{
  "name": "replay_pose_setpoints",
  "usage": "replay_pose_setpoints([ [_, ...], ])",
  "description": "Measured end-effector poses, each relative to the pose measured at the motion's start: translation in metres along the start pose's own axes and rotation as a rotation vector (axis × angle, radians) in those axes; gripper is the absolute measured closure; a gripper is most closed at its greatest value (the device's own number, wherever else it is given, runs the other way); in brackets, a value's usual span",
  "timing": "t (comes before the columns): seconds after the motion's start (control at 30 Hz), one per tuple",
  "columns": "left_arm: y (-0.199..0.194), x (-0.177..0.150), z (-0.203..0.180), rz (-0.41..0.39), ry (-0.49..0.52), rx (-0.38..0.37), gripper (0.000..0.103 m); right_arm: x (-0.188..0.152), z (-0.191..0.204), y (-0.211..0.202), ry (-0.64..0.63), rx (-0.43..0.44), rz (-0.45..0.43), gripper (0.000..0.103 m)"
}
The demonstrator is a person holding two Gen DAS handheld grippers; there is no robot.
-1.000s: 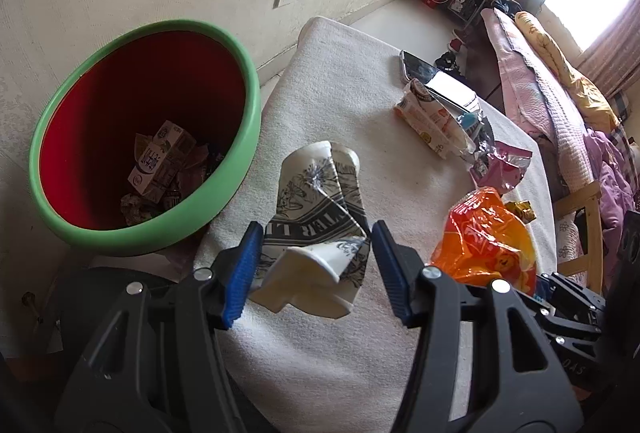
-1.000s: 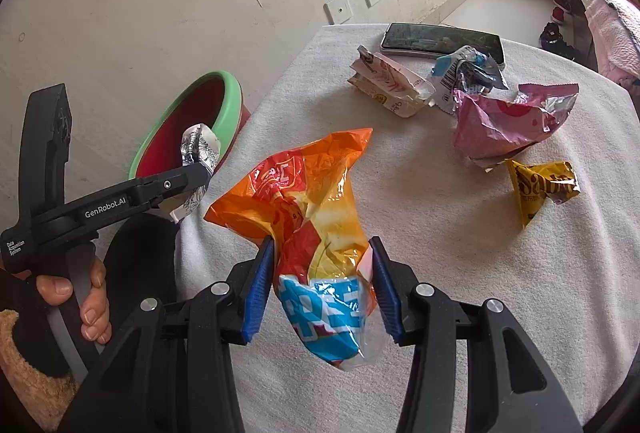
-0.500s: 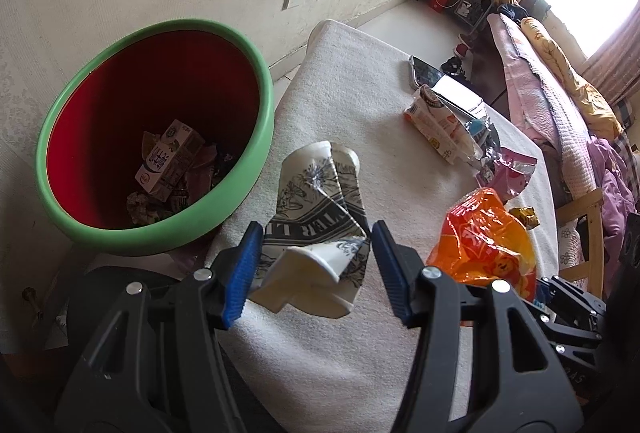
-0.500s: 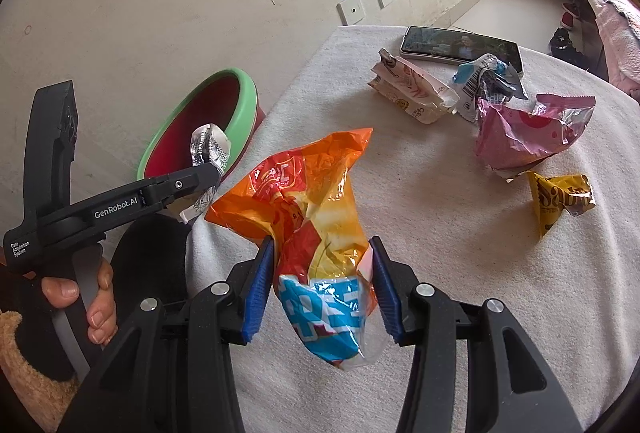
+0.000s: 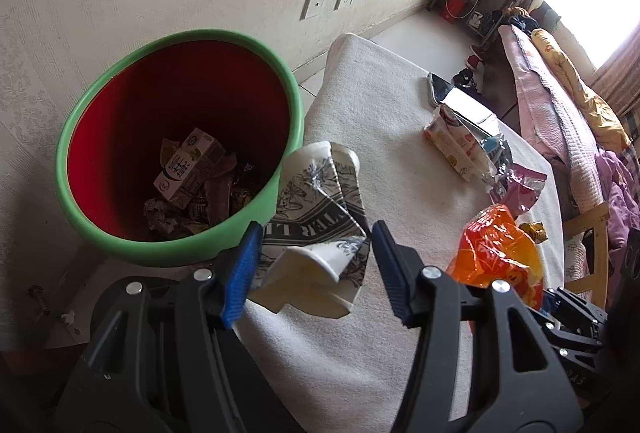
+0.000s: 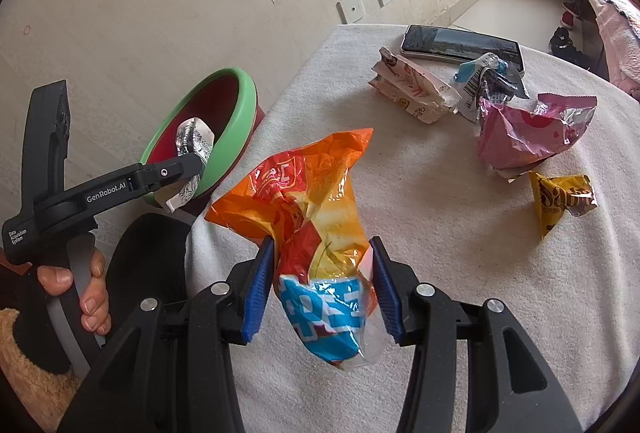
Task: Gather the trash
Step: 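Carry the newspaper paper and orange-blue snack bag over the red bucket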
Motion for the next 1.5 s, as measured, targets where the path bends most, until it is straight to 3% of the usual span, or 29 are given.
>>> replay_pose_setpoints([
  [0.4,-0.006,0.002,0.035,-0.016,-0.047,0.055,0.049,0.013,0.025,0.007,-0.047,0.016,-0.007,0.057],
  [1.5,-0.019,0.008,0.077,-0.051,-0.094,0.079,0.049,0.036,0.074,0.026,-0.145,0.034,-0.013,0.056],
])
Point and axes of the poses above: each gripper's, at about its wrist camera, not at the fingertips, and y roughly the way its jaws point, z to its left, x to its top, the point moved 1 cm from there along y, roughly the way its jaws point, and after that the axes turned 5 degrees about -z, right-handed, at the moved point
